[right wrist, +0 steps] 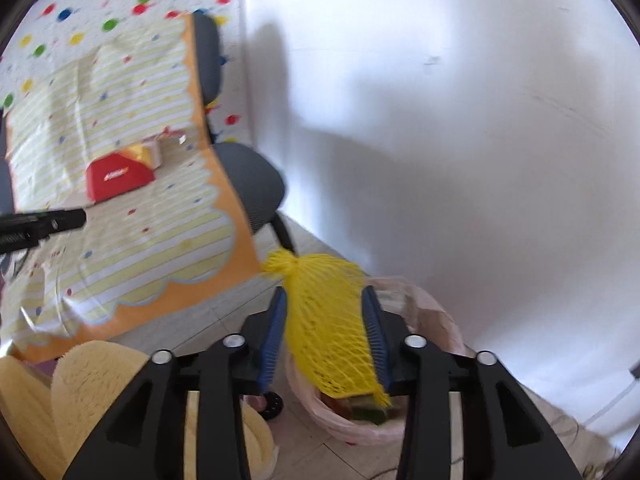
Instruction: Collect trash
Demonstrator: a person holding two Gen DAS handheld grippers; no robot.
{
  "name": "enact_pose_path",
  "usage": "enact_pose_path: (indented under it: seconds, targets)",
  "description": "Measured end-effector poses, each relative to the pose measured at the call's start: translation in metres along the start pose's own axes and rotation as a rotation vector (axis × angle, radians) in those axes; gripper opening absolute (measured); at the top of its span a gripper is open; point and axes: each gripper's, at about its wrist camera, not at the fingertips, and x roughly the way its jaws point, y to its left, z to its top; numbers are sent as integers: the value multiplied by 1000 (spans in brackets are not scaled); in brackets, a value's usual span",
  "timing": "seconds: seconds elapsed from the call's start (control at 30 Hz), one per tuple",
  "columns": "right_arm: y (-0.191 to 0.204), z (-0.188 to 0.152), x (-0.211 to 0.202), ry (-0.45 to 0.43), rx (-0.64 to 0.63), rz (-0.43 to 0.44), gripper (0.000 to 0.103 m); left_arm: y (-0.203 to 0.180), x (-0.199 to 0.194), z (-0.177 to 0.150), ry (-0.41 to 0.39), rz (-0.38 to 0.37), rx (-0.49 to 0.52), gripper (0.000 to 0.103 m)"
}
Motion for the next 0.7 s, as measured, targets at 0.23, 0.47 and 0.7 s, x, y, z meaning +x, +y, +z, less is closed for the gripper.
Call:
enact_pose_path:
  seconds: [0.23,0.47,0.7]
  targets:
    - [15,2,87,68,-28,-24,43,9,7,-2,17,25,-10,56]
    - [-11,-17,130,139,17,-87,0,6,17,3,24,26,2,56]
    - [-74,-91,162,358,131,-232,0,-11,27,8,35,-3,27,56]
